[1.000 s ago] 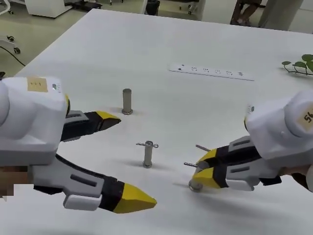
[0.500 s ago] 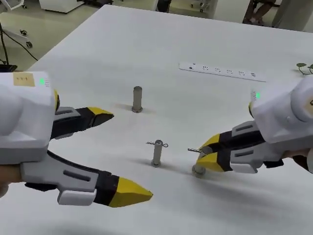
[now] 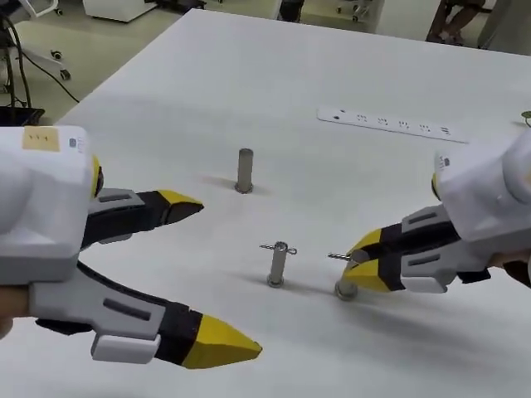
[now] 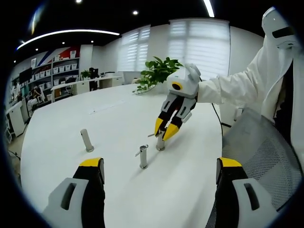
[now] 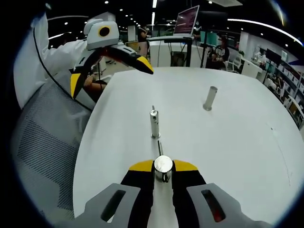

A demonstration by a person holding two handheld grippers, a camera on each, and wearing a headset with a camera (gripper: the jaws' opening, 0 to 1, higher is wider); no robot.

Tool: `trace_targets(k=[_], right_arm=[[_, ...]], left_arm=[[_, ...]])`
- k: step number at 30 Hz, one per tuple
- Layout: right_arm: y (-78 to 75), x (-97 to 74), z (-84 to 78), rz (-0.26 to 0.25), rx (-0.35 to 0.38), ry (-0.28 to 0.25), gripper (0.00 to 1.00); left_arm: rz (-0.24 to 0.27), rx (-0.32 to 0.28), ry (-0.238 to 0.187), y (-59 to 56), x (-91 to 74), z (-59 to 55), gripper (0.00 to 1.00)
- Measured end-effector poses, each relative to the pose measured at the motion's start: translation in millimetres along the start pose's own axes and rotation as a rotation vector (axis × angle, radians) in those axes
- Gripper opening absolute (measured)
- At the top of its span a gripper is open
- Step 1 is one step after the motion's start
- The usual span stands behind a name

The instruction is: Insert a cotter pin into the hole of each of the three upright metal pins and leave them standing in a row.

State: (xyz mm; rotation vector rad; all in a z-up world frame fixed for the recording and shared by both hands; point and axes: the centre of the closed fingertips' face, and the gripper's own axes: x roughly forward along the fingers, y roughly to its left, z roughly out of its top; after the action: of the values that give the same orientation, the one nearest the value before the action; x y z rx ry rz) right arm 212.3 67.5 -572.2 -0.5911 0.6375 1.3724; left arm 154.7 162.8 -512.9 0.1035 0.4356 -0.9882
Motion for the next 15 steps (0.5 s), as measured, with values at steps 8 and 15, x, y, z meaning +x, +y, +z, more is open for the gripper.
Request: trace_targets(k=[8, 15], right_arm=[[-0.5, 0.2, 1.2, 0.019, -0.002, -0.03, 0.09], [-5.2, -2.7, 10.8, 0.0, 0.052, -0.087, 0.15]], left_arm=[[-0.01, 0.014, 0.01, -1.8, -1.1, -0.5, 0.95], [-0.014, 0.004, 0.01, -2.8, -2.0, -1.0, 0.95]])
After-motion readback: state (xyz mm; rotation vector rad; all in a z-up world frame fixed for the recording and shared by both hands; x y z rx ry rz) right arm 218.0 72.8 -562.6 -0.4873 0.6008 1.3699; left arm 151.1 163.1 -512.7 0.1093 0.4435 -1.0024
